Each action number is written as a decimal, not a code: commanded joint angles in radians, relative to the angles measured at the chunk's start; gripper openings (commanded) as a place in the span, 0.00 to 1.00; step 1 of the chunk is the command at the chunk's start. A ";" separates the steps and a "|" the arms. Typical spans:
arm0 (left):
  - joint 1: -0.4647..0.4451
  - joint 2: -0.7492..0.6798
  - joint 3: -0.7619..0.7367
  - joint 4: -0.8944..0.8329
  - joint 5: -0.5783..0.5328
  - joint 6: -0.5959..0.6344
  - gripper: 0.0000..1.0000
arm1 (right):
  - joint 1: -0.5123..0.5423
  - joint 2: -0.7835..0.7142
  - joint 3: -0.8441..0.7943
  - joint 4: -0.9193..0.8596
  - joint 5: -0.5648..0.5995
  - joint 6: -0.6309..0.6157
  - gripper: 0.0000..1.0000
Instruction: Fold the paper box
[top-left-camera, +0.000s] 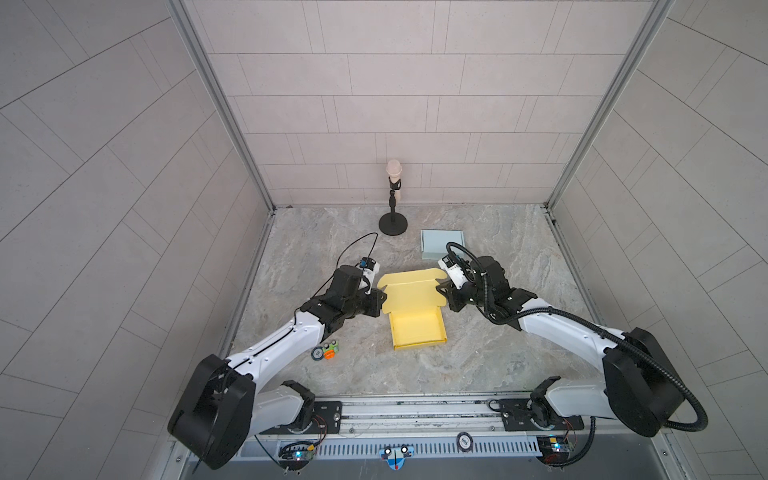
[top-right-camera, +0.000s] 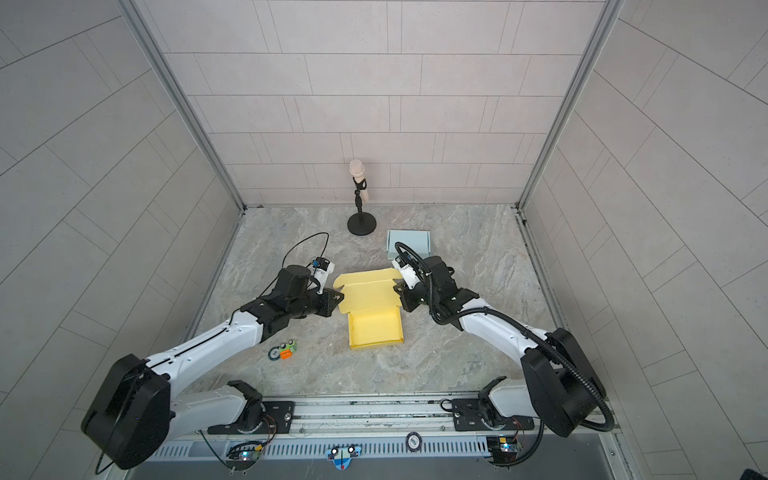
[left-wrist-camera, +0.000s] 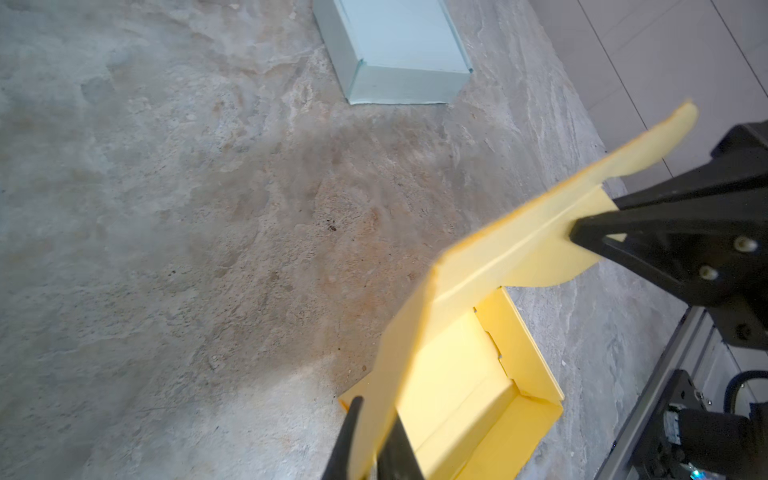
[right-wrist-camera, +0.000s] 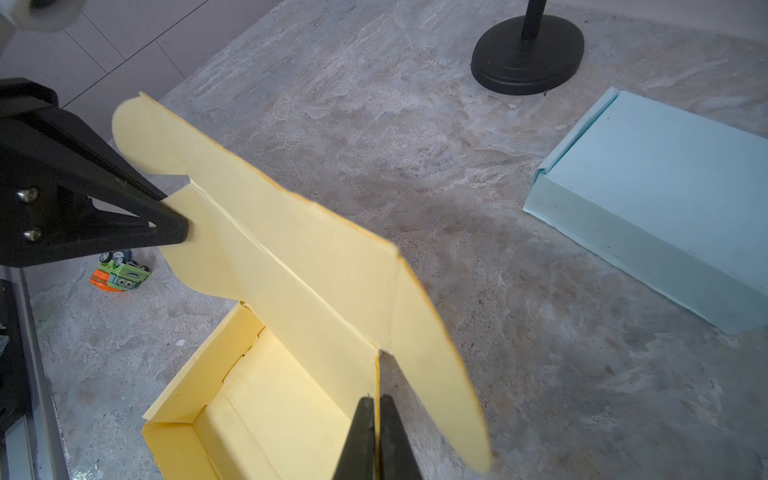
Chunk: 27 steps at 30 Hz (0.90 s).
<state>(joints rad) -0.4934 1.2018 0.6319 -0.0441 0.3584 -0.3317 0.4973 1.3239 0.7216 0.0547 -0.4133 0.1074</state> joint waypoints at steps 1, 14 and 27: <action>-0.001 -0.023 0.000 -0.028 -0.035 0.014 0.06 | -0.003 -0.014 -0.008 -0.015 0.040 -0.007 0.08; -0.047 -0.028 0.014 -0.052 -0.068 0.033 0.00 | -0.002 -0.033 0.009 -0.056 0.111 0.012 0.16; -0.063 -0.041 0.023 -0.037 -0.100 0.018 0.00 | 0.022 -0.022 0.018 -0.058 0.144 0.041 0.08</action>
<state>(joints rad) -0.5533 1.1847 0.6334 -0.0673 0.2943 -0.3145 0.5114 1.3079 0.7219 0.0116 -0.3187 0.1398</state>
